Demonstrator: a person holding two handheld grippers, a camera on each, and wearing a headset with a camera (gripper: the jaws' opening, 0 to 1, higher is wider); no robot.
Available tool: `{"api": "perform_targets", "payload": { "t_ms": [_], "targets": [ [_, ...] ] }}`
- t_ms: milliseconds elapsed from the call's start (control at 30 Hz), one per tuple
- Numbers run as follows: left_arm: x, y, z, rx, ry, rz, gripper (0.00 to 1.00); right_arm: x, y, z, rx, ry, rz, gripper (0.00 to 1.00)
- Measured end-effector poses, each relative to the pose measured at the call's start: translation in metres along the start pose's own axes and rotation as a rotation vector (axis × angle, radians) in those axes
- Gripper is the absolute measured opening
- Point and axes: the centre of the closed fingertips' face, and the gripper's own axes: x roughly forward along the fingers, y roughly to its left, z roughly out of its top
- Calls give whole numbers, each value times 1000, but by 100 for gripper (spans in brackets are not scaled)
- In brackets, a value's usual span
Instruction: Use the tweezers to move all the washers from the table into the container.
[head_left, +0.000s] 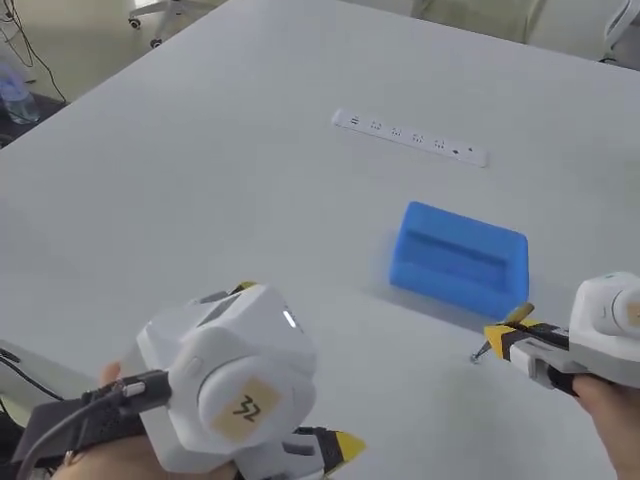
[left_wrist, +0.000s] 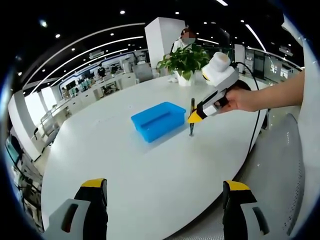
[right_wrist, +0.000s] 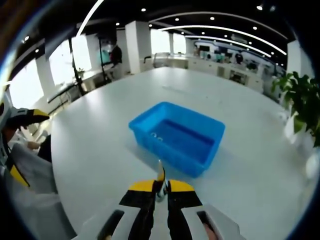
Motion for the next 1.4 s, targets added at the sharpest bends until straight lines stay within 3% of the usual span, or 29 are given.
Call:
{"api": "perform_targets", "payload": {
  "t_ms": [300,433,533,900,1133,1400],
  "targets": [
    [3,-2,2,-8,-12,-7,99,-2,6,1,-10,-19,-15,3],
    [4,-4,4,-7,-19,-10,99,1,-1,1,-7,-22,-18,3],
    [3,-4,4,-8,-24,-12,99,3,1,1,-45,-21,-26,2],
    [-1,1,-1,-10,-16,5,99,8,-7,1,-34,-11,-38,2],
    [-4,4,0,-1,-15,17,99,8,-7,0,-45,14,-22,3],
    [-3,3,-2,6,-1,14,99,1,-10,13,-23,-18,-7,3]
  ]
}}
